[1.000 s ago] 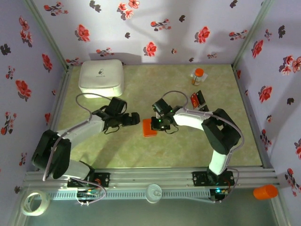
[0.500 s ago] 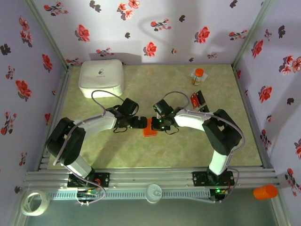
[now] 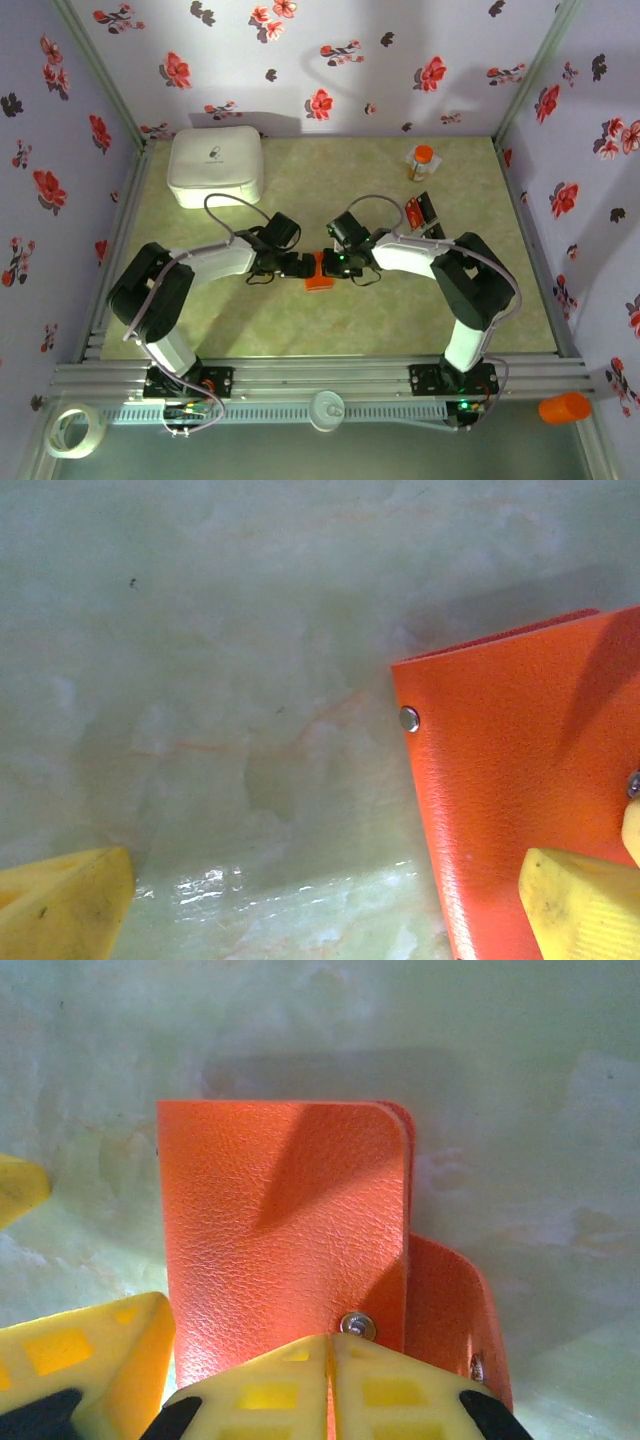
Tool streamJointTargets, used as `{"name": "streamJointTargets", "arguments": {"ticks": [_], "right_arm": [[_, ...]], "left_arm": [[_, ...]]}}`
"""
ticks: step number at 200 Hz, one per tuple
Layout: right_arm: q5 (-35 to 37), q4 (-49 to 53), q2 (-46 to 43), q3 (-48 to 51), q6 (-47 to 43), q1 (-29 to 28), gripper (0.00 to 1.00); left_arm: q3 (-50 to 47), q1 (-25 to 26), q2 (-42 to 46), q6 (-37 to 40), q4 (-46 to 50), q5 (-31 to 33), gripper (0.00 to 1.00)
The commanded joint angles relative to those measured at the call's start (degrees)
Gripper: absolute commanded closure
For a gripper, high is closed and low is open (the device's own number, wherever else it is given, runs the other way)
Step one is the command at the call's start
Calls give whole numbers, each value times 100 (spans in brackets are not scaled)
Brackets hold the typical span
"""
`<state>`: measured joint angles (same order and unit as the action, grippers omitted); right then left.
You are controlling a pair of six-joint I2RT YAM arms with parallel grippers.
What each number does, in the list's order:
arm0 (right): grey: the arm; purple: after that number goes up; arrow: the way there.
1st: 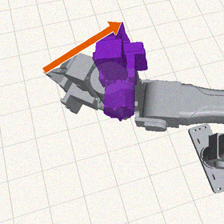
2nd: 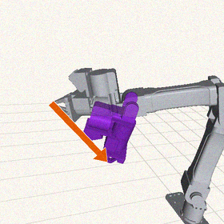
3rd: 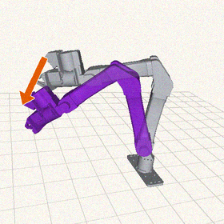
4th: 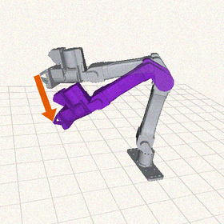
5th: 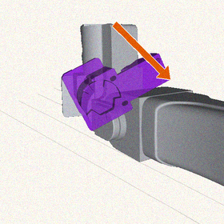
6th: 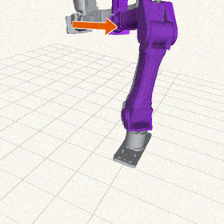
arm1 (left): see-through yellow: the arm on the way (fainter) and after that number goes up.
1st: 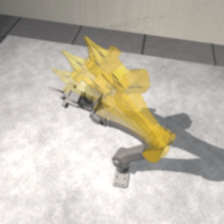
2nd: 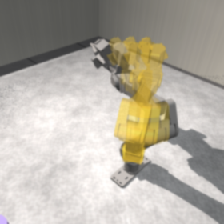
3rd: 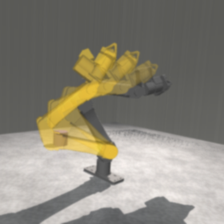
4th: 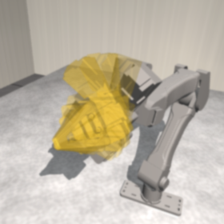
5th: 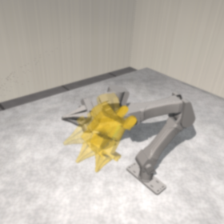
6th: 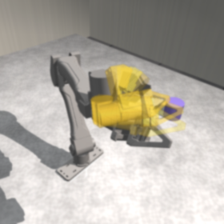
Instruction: Put the credit cards into the card holder
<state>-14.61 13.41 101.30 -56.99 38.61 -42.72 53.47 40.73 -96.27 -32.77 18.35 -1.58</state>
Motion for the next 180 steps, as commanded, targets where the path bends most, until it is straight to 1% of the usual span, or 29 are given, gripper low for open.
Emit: {"name": "streamJointTargets", "arguments": {"ticks": [1,34,93,142,159,180], "right_arm": [[-51,45,-92,87,113,27,89],[-76,176,-288,34,68,128,89],[-2,568,-863,46,-108,640,87],[-77,637,-892,54,-181,705,87],[-77,636,-853,62,-197,704,83],[-79,693,-771,41,-269,704,72]], "left_arm": [[40,58,-148,151,51,179,0],[49,126,-208,220,187,357,0],[180,335,-346,386,531,772,0],[276,457,-428,500,787,1095,0],[293,471,-450,524,852,1170,0],[313,491,-479,582,928,1256,0]]}}
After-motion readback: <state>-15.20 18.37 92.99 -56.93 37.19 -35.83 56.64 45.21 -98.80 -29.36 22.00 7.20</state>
